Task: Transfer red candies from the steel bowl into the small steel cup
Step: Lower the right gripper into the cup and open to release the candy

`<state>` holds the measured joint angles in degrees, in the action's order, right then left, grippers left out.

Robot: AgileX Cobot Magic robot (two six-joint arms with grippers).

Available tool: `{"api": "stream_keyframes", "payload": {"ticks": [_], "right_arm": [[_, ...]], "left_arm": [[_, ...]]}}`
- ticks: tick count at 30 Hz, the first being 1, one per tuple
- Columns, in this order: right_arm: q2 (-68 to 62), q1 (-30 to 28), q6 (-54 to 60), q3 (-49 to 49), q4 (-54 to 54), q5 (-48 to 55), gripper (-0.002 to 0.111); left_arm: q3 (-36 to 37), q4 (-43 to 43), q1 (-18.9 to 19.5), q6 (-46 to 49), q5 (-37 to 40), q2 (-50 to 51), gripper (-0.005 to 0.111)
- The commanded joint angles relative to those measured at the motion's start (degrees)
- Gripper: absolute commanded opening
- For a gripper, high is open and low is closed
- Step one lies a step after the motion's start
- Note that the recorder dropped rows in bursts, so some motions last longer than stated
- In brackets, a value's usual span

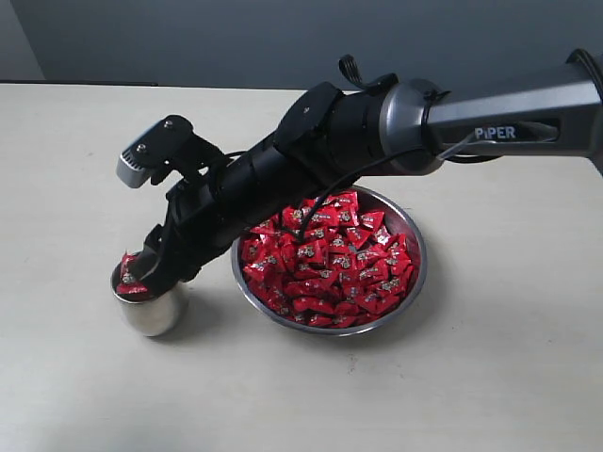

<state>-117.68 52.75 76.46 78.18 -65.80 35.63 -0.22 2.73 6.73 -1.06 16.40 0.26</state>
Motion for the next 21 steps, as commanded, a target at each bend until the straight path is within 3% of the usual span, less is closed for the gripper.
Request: {"api": "stream_keyframes", "payload": {"ticks": [1, 21], "right_arm": [[0.2, 0.0, -0.5, 0.5, -0.4, -1.9, 0.048], [0.2, 0.0, -0.6, 0.9, 1.6, -3.8, 0.048]], "left_arm": [[0.2, -0.1, 0.0, -0.1, -0.1, -0.3, 0.000], [0.2, -0.1, 0.0, -0.1, -0.1, -0.3, 0.000]]}}
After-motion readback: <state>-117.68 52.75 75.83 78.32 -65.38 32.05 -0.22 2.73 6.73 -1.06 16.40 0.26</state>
